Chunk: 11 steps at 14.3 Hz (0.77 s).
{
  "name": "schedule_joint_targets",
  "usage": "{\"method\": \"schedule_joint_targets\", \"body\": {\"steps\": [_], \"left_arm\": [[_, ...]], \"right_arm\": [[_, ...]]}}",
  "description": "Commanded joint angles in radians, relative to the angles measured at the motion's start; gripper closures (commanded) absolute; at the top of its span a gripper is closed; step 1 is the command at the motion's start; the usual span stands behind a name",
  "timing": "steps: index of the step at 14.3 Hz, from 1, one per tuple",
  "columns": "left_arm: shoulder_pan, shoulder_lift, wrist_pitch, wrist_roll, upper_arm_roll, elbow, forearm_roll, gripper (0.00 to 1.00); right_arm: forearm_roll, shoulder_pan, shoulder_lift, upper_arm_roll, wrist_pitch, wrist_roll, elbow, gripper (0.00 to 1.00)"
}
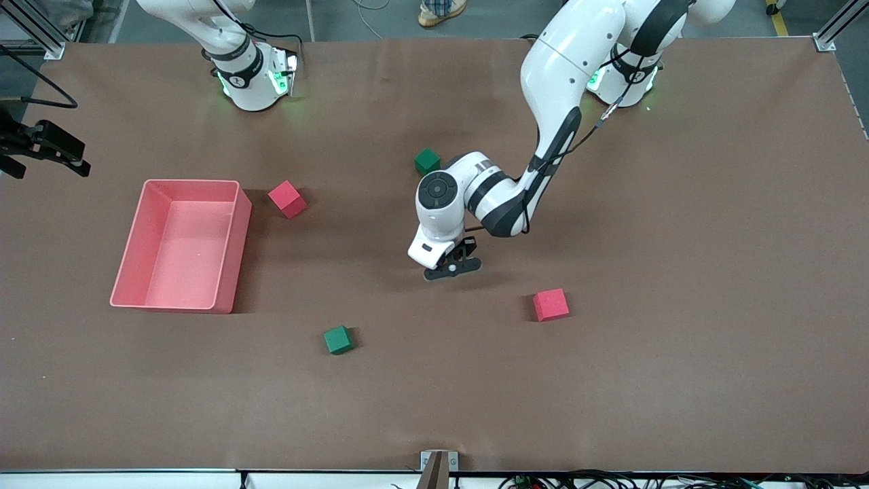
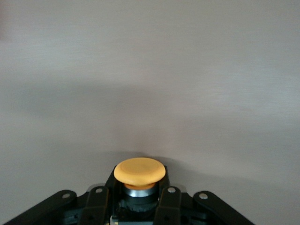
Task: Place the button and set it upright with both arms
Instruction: 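Grasp the button with the left gripper and lift it, then carry the button with the left gripper beside the pink cube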
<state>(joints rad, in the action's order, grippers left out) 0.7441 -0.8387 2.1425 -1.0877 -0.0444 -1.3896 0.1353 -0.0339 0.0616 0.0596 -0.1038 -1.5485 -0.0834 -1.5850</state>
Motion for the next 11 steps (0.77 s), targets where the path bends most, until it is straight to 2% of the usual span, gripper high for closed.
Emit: {"method": "schedule_joint_targets", "body": {"steps": [1, 6, 11], "left_arm": [[-0.023, 0.108, -0.153, -0.029, 0.009, -0.016, 0.021, 1.00], [-0.159, 0.236, -0.257, -0.123, 0.008, -0.032, 0.023, 1.00], [-0.330, 0.391, -0.303, -0.176, 0.008, -0.140, 0.024, 1.00]], "right_arm": [[0.017, -0.014, 0.020, 0.009, -0.001, -0.012, -0.023, 0.00], [0.017, -0.017, 0.020, 0.007, 0.001, -0.018, -0.023, 0.00], [0.017, -0.014, 0.019, 0.007, -0.004, -0.018, -0.023, 0.00]]}}
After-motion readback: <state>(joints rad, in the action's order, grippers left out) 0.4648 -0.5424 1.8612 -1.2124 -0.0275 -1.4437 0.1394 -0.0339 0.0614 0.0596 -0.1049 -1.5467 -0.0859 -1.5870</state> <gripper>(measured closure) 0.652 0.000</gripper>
